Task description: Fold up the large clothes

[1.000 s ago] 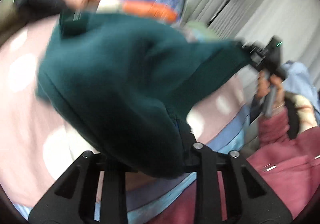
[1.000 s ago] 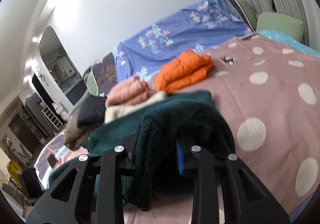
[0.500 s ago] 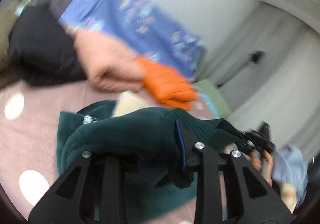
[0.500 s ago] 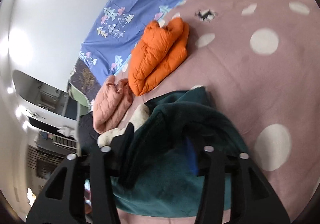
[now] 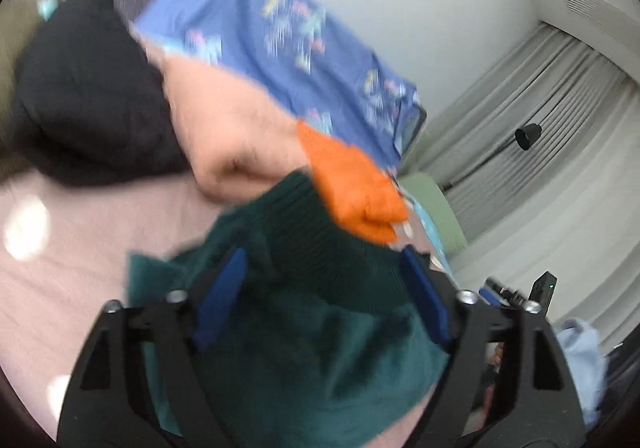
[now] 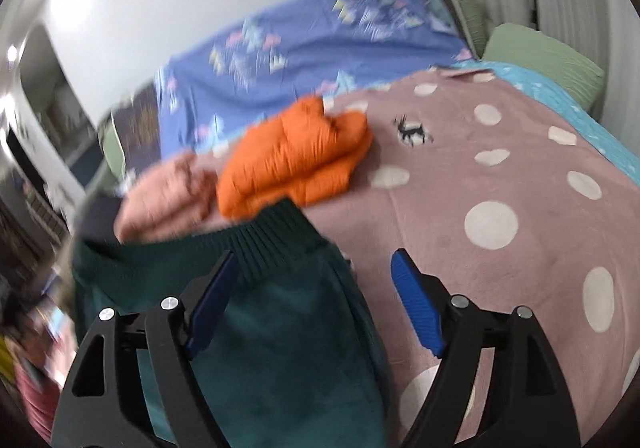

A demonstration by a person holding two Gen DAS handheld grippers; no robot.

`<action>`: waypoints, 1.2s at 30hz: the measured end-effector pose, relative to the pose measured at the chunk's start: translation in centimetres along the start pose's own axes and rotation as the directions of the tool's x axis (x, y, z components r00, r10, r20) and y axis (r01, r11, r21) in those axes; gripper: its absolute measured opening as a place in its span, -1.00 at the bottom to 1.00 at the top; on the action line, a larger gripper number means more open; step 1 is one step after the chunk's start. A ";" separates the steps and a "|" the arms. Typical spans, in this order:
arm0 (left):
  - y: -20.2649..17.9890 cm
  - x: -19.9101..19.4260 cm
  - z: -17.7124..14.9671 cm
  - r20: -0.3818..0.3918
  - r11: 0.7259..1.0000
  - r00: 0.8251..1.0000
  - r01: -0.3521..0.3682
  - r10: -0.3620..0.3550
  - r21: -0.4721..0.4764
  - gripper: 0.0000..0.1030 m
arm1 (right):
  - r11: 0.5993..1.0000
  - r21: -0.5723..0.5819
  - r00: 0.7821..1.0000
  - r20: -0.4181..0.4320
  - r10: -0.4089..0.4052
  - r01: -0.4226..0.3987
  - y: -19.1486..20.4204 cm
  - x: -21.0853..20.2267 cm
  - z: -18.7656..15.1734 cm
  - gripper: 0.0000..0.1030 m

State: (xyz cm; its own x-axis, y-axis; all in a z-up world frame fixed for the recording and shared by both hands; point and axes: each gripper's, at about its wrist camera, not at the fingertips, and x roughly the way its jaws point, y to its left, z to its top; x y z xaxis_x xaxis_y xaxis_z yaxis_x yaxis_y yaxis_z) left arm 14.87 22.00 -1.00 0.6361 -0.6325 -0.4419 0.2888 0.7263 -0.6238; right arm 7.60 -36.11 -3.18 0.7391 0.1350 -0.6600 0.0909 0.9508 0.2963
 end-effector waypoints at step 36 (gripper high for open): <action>7.8 13.1 -2.3 -0.205 0.917 0.896 -0.367 0.394 0.158 -0.33 | 0.997 -0.071 0.987 -0.158 -0.023 0.012 0.7 11.9 0.2 -0.52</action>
State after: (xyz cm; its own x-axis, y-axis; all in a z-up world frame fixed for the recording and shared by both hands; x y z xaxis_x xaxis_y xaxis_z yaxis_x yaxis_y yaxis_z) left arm 23.78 18.75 -13.09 0.5367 -0.3357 -0.7741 0.1439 0.9404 -0.3081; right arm 16.58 -33.91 -10.64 0.6220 0.1550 -0.7675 0.0526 0.9697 0.2385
